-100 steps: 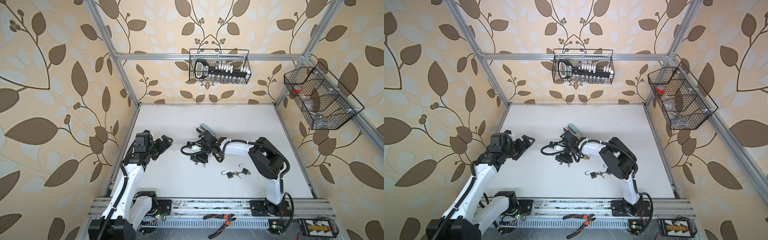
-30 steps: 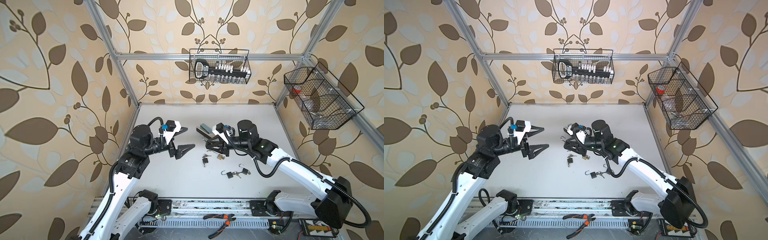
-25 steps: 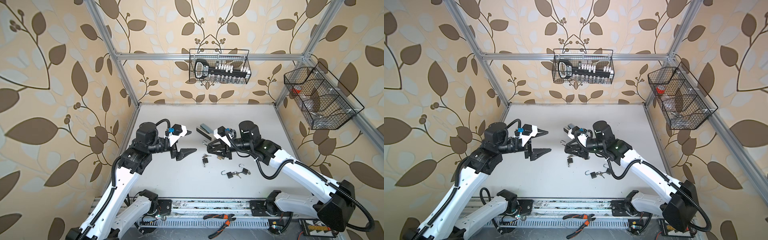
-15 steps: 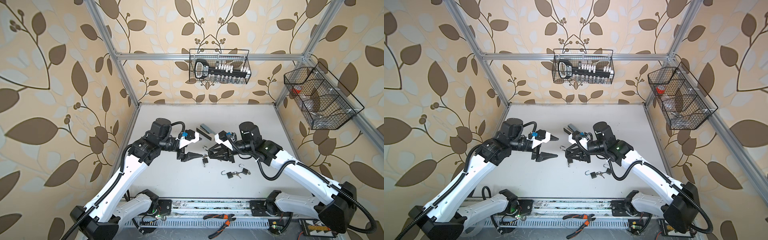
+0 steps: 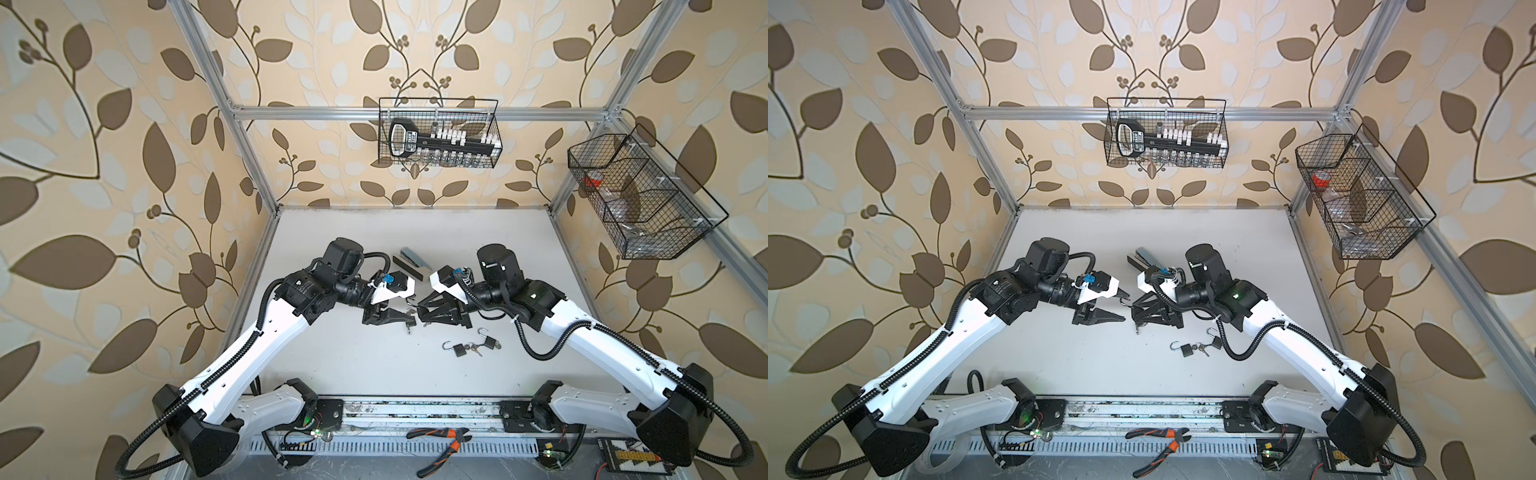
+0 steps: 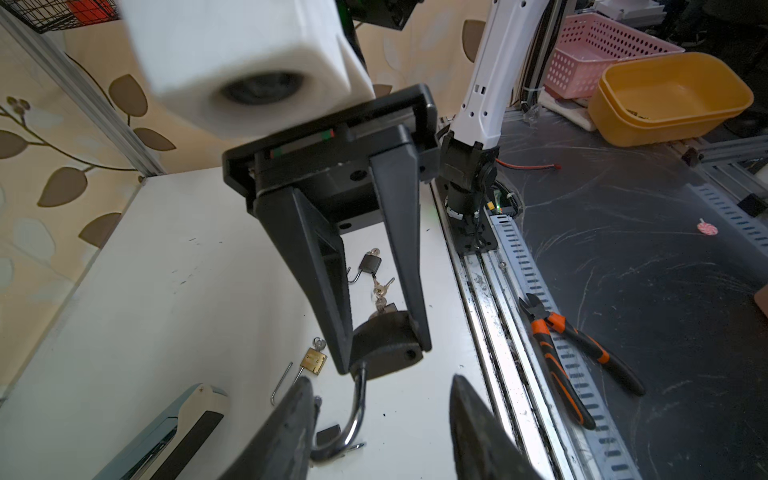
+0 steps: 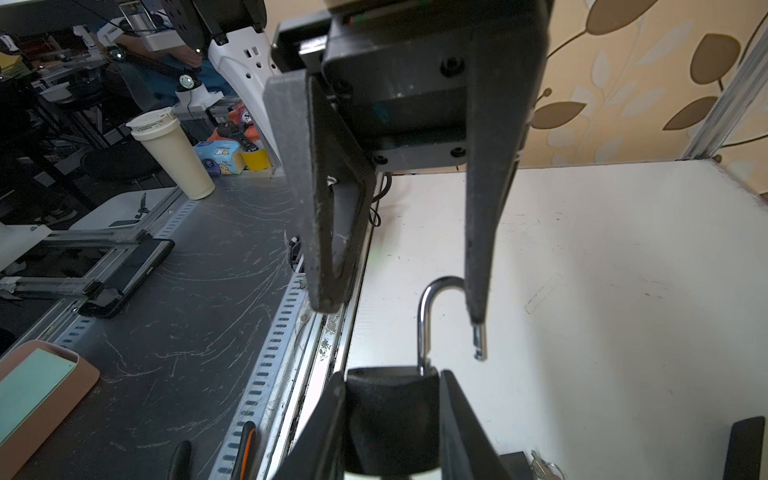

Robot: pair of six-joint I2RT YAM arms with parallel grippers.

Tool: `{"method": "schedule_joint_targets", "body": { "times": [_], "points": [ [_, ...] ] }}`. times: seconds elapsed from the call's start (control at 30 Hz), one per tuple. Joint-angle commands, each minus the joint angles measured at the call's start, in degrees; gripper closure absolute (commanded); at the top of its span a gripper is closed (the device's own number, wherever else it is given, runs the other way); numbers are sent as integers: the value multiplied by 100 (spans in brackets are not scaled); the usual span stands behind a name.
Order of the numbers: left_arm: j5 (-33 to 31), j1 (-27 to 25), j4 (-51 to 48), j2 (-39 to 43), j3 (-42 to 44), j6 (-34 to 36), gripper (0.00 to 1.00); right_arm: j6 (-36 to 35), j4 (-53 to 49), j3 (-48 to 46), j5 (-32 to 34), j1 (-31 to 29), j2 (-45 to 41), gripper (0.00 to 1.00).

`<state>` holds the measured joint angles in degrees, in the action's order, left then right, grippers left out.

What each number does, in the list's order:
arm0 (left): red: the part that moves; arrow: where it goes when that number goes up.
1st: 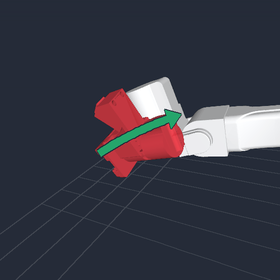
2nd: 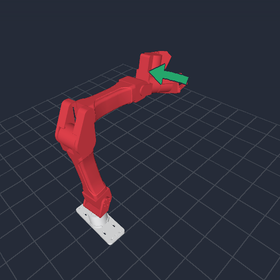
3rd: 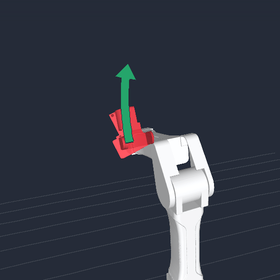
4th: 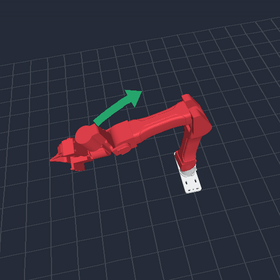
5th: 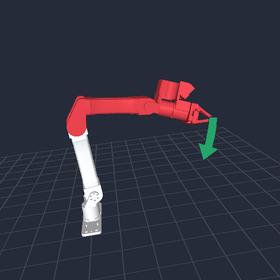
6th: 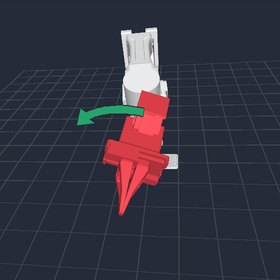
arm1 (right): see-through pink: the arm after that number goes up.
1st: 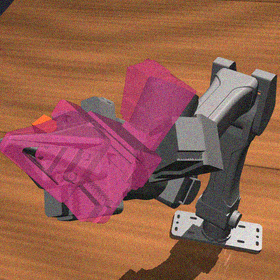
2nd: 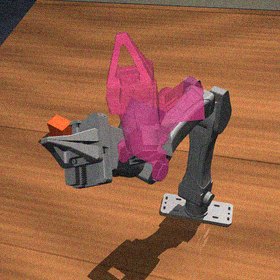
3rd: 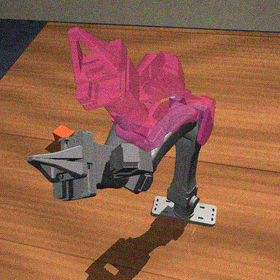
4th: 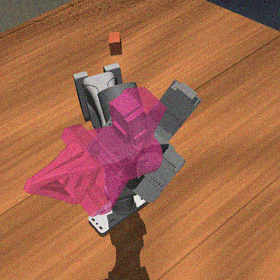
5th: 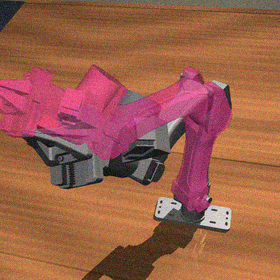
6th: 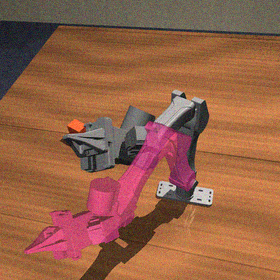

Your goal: Lock with the key

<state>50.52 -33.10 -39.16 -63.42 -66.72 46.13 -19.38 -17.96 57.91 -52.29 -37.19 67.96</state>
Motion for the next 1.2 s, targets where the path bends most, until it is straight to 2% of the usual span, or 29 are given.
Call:
{"method": "schedule_joint_targets", "body": {
  "times": [0.0,0.33,1.0,1.03,1.07,1.1,1.17],
  "points": [
    [2,-75,-115,-5,-175,387,53,-104,-49,197,-255,20,-10,100],
    [-86,-93,-92,14,-131,406,64,29,72,168,-373,25,-50,100],
    [-236,-98,40,181,1,347,100,131,186,167,-314,27,-103,100],
    [-236,-91,44,187,5,324,99,136,197,190,-316,27,-116,100],
    [-236,-100,59,202,5,311,87,147,197,194,-321,27,-132,100],
    [-244,-92,101,221,8,277,80,146,196,205,-333,21,-146,100],
    [-279,-97,177,276,64,266,78,125,187,194,-343,27,-169,100]
  ]
}}
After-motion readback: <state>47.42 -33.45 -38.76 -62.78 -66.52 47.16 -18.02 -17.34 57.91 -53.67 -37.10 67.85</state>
